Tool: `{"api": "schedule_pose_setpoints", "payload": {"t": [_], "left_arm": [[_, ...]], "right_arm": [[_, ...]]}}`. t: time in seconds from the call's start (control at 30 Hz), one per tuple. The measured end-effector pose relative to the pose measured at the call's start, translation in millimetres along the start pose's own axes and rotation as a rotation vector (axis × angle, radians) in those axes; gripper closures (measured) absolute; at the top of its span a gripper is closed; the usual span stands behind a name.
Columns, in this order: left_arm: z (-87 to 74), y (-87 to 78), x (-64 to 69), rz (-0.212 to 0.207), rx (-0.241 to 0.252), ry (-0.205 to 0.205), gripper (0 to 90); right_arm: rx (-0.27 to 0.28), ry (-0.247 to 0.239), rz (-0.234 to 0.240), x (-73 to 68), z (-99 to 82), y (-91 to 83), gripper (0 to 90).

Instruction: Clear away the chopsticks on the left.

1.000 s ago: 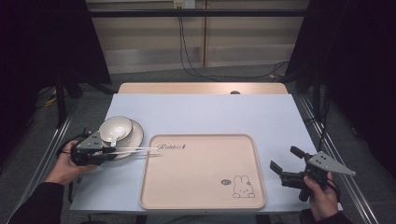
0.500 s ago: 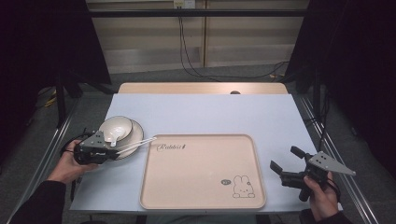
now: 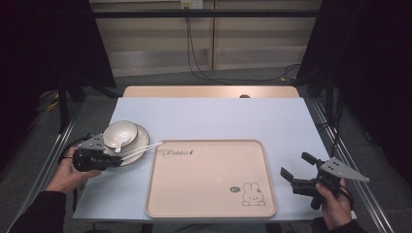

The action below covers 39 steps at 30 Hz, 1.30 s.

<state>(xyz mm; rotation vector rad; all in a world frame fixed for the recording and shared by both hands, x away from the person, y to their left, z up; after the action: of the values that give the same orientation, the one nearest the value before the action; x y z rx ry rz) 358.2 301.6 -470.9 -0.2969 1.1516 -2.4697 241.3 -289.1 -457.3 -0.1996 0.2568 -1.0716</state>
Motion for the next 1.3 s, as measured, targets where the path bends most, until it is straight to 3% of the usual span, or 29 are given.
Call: {"api": "schedule_pose_setpoints", "payload": {"t": [0.2,0.33,0.5,0.6,0.9,1.03,1.17,1.3], "left_arm": [[4.7,-7.9,4.9,-0.019,0.054,-0.072,84.5],[2.7,-11.4,12.3,-0.026,0.06,-0.128,84.6],[-2.5,-11.8,22.0,0.0,0.054,-0.212,84.6],[-0.1,-15.2,31.1,0.011,0.089,-0.249,84.6],[16.4,-24.3,63.6,0.046,0.121,-0.344,84.6],[16.9,-21.2,77.4,0.068,0.142,-0.39,84.6],[16.8,-17.5,88.1,0.081,0.161,-0.468,84.6],[18.3,-13.0,98.7,0.093,0.144,-0.496,84.7]], "right_arm": [[-0.001,0.002,0.005,-0.2,0.0,-0.1,1.0],[0.0,0.003,0.005,-0.5,0.1,-0.1,1.0],[0.007,0.009,0.006,-1.1,0.7,0.2,1.0],[0.001,-0.002,0.009,-1.0,0.4,0.1,1.0],[0.003,-0.001,0.016,-1.8,1.0,-0.1,1.1],[0.006,-0.005,0.015,-1.3,1.1,-0.2,1.1],[0.007,-0.004,0.012,-1.5,1.2,0.6,1.1],[0.007,-0.004,0.013,-1.5,1.3,0.8,1.1]]}}
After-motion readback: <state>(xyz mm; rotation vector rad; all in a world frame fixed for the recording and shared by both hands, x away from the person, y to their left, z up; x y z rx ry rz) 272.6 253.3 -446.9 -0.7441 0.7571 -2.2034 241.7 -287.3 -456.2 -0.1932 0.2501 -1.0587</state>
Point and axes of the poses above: each handheld gripper's, and its own axes: y roughly forward along the jaws, z roughly out of its top, x roughly to its right, the point moved 5 cm from there along y, roughly forward along the jaws, and after that the axes turned 2 degrees about -x, right-handed, at the moved point
